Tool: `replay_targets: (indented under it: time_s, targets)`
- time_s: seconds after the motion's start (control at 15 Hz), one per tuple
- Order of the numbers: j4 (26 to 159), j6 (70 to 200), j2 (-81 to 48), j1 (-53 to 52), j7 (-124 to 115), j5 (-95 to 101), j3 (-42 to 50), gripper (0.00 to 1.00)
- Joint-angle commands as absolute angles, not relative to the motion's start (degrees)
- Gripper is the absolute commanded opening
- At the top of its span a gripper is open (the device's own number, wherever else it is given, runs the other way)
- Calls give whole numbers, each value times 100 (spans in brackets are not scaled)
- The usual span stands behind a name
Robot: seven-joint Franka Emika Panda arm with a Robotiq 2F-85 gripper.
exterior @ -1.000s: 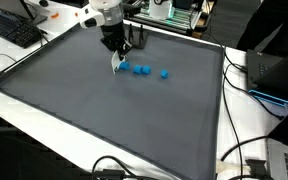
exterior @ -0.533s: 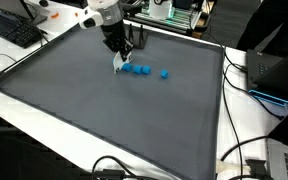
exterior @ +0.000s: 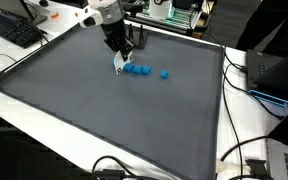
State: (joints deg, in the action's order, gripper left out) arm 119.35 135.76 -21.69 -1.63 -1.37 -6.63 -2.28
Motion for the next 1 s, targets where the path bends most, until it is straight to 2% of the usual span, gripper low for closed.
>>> replay_targets:
  time_s: [0.0, 0.93]
  targets:
    - [12344, 13623, -1676, -203, -516, -735, -204, 1]
    - [14289, 13808, 463, -157, -2676, -2053, -179, 1]
